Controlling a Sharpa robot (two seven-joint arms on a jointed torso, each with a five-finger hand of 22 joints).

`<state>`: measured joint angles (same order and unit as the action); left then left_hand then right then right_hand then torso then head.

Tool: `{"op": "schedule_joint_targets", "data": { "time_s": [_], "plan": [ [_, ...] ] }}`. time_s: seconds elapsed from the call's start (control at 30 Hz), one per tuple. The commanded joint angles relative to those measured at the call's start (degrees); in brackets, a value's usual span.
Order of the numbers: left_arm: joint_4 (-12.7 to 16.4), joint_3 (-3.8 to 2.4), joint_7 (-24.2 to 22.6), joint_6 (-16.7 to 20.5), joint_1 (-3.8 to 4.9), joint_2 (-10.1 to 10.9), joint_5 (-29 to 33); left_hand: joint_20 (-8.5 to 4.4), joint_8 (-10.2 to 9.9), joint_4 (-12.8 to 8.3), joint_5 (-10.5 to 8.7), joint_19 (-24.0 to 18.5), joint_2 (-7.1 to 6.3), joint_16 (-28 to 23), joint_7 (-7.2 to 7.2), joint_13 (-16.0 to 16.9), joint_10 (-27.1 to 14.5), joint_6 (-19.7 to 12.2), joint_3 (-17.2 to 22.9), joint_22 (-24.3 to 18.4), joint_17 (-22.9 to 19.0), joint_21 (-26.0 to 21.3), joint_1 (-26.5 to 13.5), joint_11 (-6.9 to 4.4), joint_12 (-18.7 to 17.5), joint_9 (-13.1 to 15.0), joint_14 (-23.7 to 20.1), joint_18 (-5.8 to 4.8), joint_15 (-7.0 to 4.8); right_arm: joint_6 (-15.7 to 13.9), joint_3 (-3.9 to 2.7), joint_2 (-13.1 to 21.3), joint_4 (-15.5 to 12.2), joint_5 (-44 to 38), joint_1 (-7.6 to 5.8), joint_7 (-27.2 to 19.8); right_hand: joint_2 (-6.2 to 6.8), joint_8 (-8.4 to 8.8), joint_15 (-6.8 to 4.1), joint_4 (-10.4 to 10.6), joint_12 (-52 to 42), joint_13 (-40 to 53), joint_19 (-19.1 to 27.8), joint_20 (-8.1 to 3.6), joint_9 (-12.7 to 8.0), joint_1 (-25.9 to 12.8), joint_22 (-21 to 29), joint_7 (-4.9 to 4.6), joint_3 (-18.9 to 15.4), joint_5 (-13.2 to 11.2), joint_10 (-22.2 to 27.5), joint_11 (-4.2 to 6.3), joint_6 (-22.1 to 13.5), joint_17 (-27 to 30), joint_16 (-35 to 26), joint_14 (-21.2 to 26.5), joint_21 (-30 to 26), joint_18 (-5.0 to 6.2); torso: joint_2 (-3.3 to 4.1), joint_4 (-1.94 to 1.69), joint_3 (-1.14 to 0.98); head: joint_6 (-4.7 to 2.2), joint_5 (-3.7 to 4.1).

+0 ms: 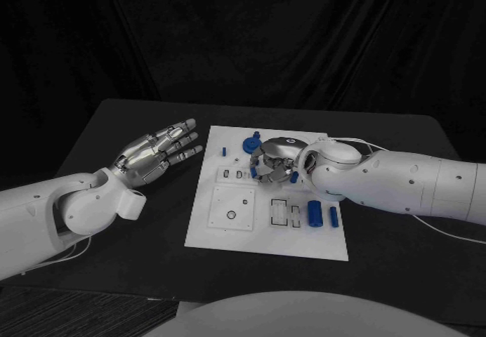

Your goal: Assemble the parts on the task board

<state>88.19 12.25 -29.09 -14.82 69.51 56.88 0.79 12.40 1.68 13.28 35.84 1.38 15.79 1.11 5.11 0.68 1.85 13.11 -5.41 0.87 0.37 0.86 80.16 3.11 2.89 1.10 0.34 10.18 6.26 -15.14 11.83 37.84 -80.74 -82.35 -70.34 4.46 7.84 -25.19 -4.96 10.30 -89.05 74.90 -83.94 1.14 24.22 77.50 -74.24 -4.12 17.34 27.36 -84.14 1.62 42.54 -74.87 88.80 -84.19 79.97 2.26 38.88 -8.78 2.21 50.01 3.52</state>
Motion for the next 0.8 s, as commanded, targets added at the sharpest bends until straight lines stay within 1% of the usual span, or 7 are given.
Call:
{"op": "schedule_joint_targets", "data": {
  "time_s": [0.03, 0.07, 0.1, 0.13, 0.3, 0.63, 0.8],
  "plan": [
    [0.04, -0.05, -0.47, -0.90, -0.10, -0.05, -0.08, 0.16, 0.74, 0.00, 0.95, 0.14, -0.19, 0.85, 0.09, 0.34, -0.13, -0.09, 2.68, -0.02, 0.19, 0.51, 0.87, 0.66, 1.02, 0.76, 0.18, -0.29, 0.44, -0.26, -0.03, -0.05, 0.01, -0.41, 0.17, 1.21, -0.77, -1.48, 0.17, -0.35, -0.95, 15.10, -0.79, 0.51, 0.76, -0.54, -12.17, 0.10, -0.57, -2.40, -5.86, -0.26, -0.53, -12.65, 0.05, -5.30, -1.29, 0.46, 0.00, -0.04, 0.01, -0.01, 0.03],
    [0.04, -0.05, -0.47, -0.90, -0.10, -0.05, -0.08, 0.16, 0.74, 0.00, 0.95, 0.14, -0.19, 0.85, 0.09, 0.34, -0.13, -0.09, 2.68, -0.02, 0.19, 0.51, 0.87, 0.66, 1.02, 0.76, 0.18, -0.29, 0.44, -0.26, -0.03, -0.05, 0.01, -0.41, 0.17, 1.21, -0.77, -1.48, 0.17, -0.35, -0.95, 15.10, -0.79, 0.51, 0.76, -0.54, -12.17, 0.10, -0.57, -2.40, -5.86, -0.26, -0.53, -12.65, 0.05, -5.30, -1.29, 0.46, 0.00, -0.03, 0.01, -0.01, 0.03],
    [0.03, -0.05, -0.46, -0.91, -0.10, -0.05, -0.08, 0.16, 0.74, 0.00, 0.95, 0.14, -0.19, 0.85, 0.09, 0.34, -0.13, -0.09, 2.68, -0.02, 0.19, 0.51, 0.87, 0.66, 1.02, 0.76, 0.18, -0.29, 0.44, -0.28, -0.03, -0.05, 0.01, -0.41, 0.18, 1.22, -0.80, -1.52, 0.17, -0.41, -0.95, 15.10, -0.78, 0.52, 0.73, -0.69, -12.17, 0.10, -0.69, -3.29, -5.86, -0.26, -0.57, -12.66, 0.05, -5.30, -1.32, 0.46, 0.00, -0.03, 0.01, -0.01, 0.02],
    [0.03, -0.05, -0.45, -0.92, -0.10, -0.06, -0.08, 0.16, 0.74, 0.00, 0.95, 0.14, -0.19, 0.85, 0.09, 0.34, -0.13, -0.09, 2.68, -0.02, 0.19, 0.51, 0.87, 0.66, 1.02, 0.76, 0.18, -0.29, 0.44, -0.30, -0.03, -0.06, 0.01, -0.41, 0.18, 1.23, -0.81, -1.57, 0.18, -0.44, -0.95, 15.10, -0.80, 0.53, 0.66, -1.03, -12.18, 0.11, -1.02, -5.33, -5.86, -0.26, -0.65, -12.63, 0.04, -5.30, -1.28, 0.45, 0.01, -0.02, 0.01, -0.01, 0.02],
    [0.00, -0.05, -0.40, -0.99, -0.11, -0.11, -0.08, 0.16, 0.74, 0.00, 0.95, 0.14, -0.19, 0.85, 0.09, 0.34, -0.13, -0.09, 2.68, -0.02, 0.19, 0.51, 0.87, 0.66, 1.02, 0.76, 0.18, -0.29, 0.44, -0.32, -0.03, -0.08, 0.02, -0.41, 0.18, 1.39, -0.86, -1.74, 0.19, -0.44, -0.95, 15.10, -0.80, 0.55, 0.45, -1.76, -12.16, 0.12, -1.94, -9.26, -5.86, -0.27, -0.80, -12.60, 0.04, -5.29, -1.35, 0.46, -0.01, -0.04, 0.01, -0.01, 0.06],
    [-0.05, -0.05, -0.25, -1.07, -0.12, -0.11, -0.08, 0.16, 0.74, 0.00, 0.95, 0.14, -0.19, 0.85, 0.09, 0.34, -0.13, -0.09, 2.68, -0.02, 0.19, 0.51, 0.87, 0.66, 1.02, 0.76, 0.18, -0.29, 0.44, -0.11, -0.03, -0.16, 0.08, -0.41, 0.19, 1.82, -0.68, -1.82, 0.22, 0.02, -0.95, 15.10, -0.75, 0.57, 0.17, -2.72, -12.12, 0.09, -3.32, -13.19, -5.86, -0.30, -1.15, -12.50, 0.00, -5.27, -1.52, 0.50, -0.01, -0.03, 0.01, -0.01, 0.07],
    [-0.10, -0.05, -0.18, -1.10, -0.13, -0.15, -0.08, 0.16, 0.74, 0.00, 0.95, 0.14, -0.19, 0.85, 0.09, 0.34, -0.13, -0.09, 2.68, -0.02, 0.19, 0.51, 0.87, 0.66, 1.02, 0.76, 0.18, -0.29, 0.44, -0.13, -0.03, -0.18, 0.11, -0.41, 0.19, 1.82, -0.19, -1.39, 0.27, 0.76, -0.95, 15.10, -0.72, 0.62, -0.35, -3.35, -12.09, 0.00, -4.50, -15.75, -5.86, -0.38, -1.96, -12.40, -0.04, -5.25, -1.64, 0.52, -0.01, -0.01, 0.00, -0.01, 0.05]
  ]
}}
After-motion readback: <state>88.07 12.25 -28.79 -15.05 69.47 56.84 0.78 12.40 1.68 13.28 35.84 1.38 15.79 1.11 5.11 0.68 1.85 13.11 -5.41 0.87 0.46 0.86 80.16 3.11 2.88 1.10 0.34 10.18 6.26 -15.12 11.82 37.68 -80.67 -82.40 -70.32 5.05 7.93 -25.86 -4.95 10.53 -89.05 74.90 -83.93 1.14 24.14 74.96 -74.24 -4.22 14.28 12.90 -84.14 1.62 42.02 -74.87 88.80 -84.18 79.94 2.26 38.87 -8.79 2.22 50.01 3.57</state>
